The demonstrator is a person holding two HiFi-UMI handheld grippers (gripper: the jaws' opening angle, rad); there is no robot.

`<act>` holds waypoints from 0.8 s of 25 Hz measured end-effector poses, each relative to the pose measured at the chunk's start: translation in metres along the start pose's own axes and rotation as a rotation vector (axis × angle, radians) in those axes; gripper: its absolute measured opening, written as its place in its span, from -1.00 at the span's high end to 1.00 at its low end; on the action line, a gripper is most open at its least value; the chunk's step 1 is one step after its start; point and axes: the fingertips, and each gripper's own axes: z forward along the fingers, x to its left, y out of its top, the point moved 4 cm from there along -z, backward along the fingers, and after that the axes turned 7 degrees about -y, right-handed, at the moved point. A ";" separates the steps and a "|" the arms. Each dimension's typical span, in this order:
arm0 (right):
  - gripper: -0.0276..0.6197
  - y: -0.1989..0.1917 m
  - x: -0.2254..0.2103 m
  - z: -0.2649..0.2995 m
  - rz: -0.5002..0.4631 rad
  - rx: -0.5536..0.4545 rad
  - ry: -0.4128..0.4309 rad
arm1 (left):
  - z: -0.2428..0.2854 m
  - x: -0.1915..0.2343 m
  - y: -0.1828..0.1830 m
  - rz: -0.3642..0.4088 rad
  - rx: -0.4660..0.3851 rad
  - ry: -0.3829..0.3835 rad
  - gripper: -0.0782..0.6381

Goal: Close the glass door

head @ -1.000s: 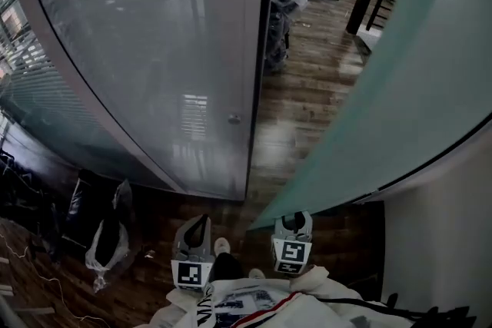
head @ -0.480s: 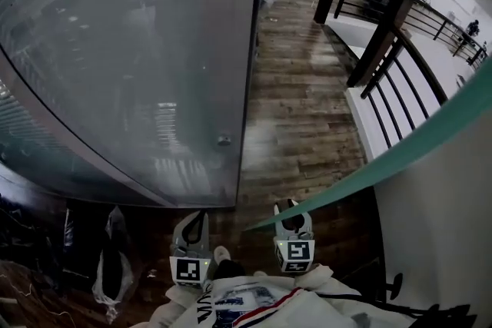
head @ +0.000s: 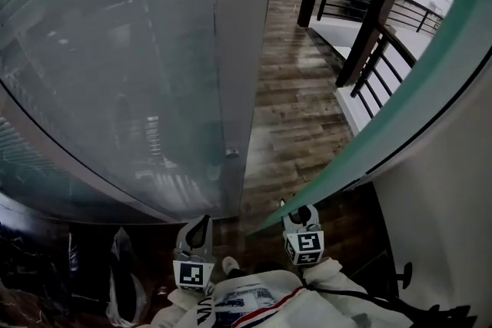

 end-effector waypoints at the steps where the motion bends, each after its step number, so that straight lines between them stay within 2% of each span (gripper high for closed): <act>1: 0.46 0.002 -0.001 0.002 0.002 -0.006 -0.007 | 0.001 0.001 -0.001 0.000 0.002 -0.010 0.79; 7: 0.46 0.007 0.001 0.021 0.008 0.002 -0.019 | 0.009 0.006 -0.003 0.002 -0.011 -0.056 0.79; 20: 0.45 0.020 0.003 0.056 0.026 -0.029 -0.047 | 0.038 0.022 0.004 0.039 -0.001 -0.072 0.79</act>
